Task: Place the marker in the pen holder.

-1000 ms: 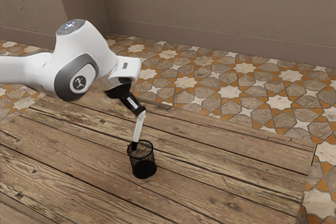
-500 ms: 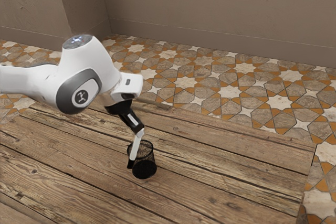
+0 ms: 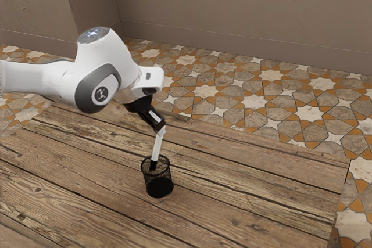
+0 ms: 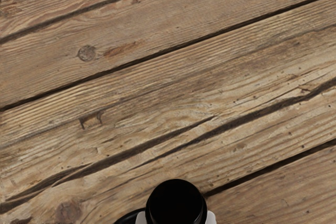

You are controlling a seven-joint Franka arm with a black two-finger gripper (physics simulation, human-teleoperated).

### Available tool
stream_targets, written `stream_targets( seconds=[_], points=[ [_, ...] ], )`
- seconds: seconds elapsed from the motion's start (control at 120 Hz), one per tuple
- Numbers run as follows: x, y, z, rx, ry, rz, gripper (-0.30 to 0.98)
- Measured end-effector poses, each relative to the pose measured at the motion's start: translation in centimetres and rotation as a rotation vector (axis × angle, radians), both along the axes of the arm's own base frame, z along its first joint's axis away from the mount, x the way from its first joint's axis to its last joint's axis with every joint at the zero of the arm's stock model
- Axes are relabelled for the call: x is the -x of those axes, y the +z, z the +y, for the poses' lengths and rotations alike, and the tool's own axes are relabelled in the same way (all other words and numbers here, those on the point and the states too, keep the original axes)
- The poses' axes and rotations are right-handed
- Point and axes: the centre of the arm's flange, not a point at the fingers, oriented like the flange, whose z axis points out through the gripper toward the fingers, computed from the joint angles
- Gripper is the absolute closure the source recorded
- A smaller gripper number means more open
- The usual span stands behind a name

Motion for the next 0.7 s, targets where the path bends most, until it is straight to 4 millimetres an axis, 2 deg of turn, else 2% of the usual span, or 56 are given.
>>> stream_targets(
  seconds=[0.125, 0.283, 0.367, 0.483, 0.583, 0.7],
  points=[
    [-0.2, -1.2, 0.4, -0.006, 0.012, 0.015, 0.75],
    [0.2, -2.7, -0.2, -0.011, 0.006, 0.034, 0.74],
    [0.2, -2.4, -0.3, -0.004, 0.004, 0.029, 0.56],
    [0.3, -0.4, -0.3, 0.009, -0.002, -0.009, 0.34],
    [0.5, 0.7, -0.5, 0.014, -0.013, -0.028, 0.22],
    [0.7, 1.0, -0.5, 0.013, -0.023, -0.032, 0.13]
  ],
)
